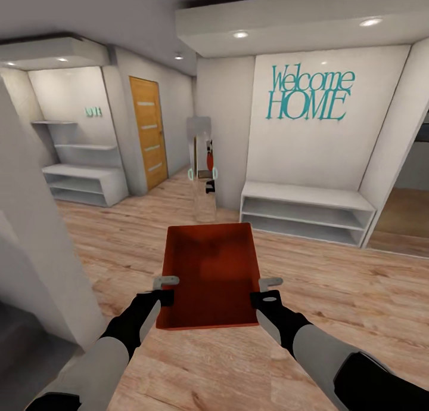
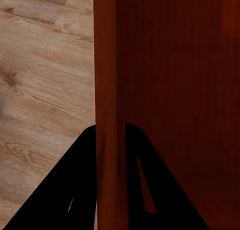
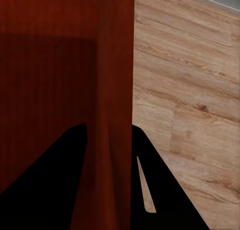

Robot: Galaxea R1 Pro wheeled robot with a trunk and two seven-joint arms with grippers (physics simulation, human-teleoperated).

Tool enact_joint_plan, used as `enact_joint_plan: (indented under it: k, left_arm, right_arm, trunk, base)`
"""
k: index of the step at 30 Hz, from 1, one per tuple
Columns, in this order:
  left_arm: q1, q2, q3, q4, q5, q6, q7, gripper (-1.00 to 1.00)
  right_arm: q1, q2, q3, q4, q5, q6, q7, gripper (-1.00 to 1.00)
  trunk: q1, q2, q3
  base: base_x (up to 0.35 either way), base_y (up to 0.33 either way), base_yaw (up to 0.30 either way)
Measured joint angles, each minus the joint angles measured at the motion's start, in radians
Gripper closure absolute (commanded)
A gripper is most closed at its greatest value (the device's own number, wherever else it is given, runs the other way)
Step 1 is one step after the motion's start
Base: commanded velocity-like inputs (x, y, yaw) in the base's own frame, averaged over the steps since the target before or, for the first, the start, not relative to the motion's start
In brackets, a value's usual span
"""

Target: Move the two storage containers from the living room to the garage. In the garage, place one container on the floor and stack the other container on top of it (either order is fine).

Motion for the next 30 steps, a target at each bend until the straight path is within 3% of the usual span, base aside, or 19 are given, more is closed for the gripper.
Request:
enact_joint_plan:
  k: [30]
  left_arm:
    - [0.000,0.000,0.000,0.000,0.000,0.000,0.000,1.00]
  right_arm:
    - [0.000,0.000,0.000,0.000,0.000,0.001,0.000,1.00]
  trunk:
    - [0.000,0.000,0.000]
  base:
    - [0.322,0.000,0.000]
